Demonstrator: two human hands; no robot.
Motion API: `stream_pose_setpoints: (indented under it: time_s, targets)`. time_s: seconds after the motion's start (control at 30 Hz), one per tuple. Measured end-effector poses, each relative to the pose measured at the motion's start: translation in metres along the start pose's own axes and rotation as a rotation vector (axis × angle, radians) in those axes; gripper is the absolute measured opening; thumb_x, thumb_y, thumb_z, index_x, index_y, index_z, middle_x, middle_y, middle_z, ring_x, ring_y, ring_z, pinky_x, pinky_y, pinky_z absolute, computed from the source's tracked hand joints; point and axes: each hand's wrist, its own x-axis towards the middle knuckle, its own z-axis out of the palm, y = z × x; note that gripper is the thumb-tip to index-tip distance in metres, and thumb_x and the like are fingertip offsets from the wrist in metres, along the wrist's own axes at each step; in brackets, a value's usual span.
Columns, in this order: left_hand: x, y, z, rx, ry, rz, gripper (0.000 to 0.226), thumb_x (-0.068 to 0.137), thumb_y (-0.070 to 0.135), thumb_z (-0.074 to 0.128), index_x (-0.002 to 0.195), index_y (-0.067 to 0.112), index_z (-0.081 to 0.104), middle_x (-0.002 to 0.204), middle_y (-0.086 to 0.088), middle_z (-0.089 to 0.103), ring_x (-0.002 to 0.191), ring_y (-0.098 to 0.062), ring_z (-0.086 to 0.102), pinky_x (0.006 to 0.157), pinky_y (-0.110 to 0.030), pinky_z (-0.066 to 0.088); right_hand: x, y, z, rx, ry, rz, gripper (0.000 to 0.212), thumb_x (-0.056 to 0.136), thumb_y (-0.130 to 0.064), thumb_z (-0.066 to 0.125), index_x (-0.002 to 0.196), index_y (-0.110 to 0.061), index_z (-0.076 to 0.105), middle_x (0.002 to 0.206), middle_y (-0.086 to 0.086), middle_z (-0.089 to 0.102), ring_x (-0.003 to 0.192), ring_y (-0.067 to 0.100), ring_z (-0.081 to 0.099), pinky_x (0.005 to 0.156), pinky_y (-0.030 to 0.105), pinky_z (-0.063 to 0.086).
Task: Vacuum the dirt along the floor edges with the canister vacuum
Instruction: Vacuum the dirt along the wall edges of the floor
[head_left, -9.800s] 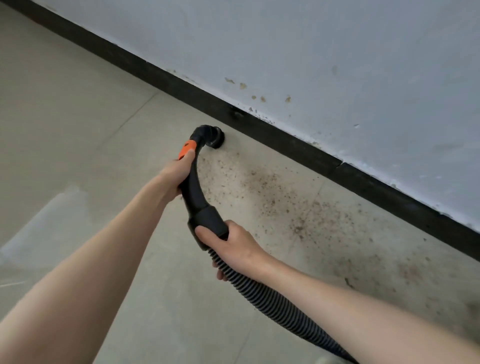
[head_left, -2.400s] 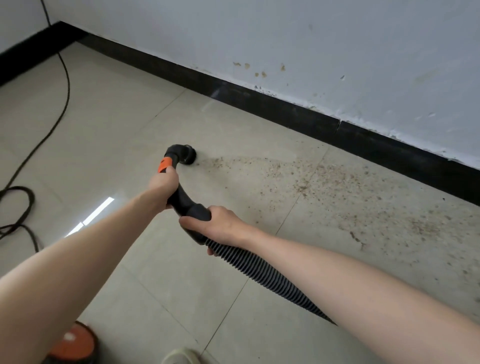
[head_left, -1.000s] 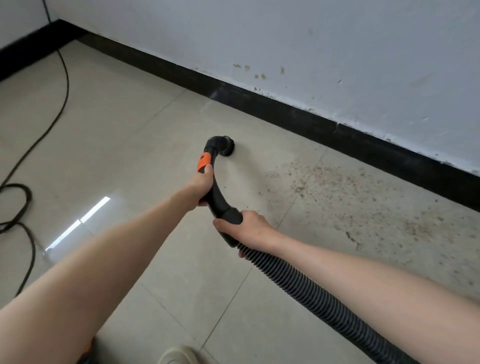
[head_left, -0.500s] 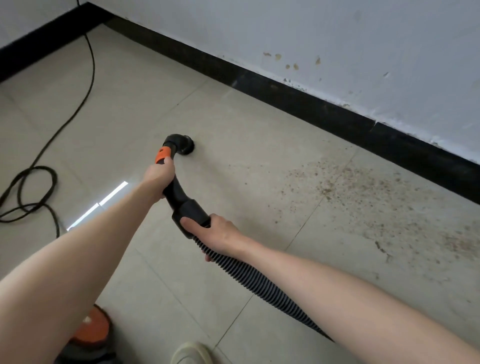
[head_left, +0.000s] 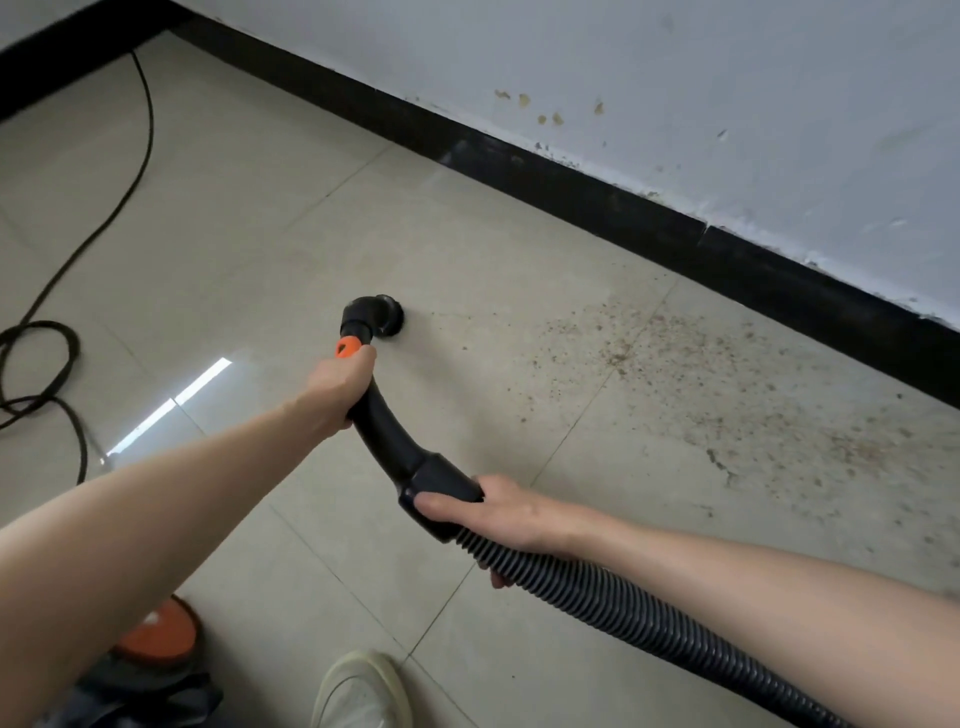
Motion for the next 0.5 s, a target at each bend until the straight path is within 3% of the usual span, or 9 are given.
stream_pose_setpoints:
  time_s: [0.3,0.5]
  targets:
    - [-0.030,0.001,0.039,0.129,-0.101,0.059,0.032,0.090,0.033,0.047,0.107,0.006,0.048,0.091,-0.010,0.051,0.082,-0.027,0.053,0.059,-0.029,0.044,-0.029,0.028,0.000,0.115,0.058,-0.010,0.050,0.087,-0.058,0.059,0.098,-0.010,0.048,0.078,0.008,0.057,0.054,0.020,0.060,0.043,0.022,0.048]
    - [-0.044,0.010,0.065,0.182,-0.184,0.098,0.029,0.092,0.032,0.043,0.105,0.006,0.047,0.081,-0.006,0.048,0.073,-0.021,0.050,0.054,-0.026,0.040,-0.032,0.039,-0.009,0.158,0.168,-0.044,0.057,0.084,-0.059,0.062,0.107,-0.008,0.057,0.083,0.005,0.059,0.053,0.021,0.062,0.050,0.026,0.050]
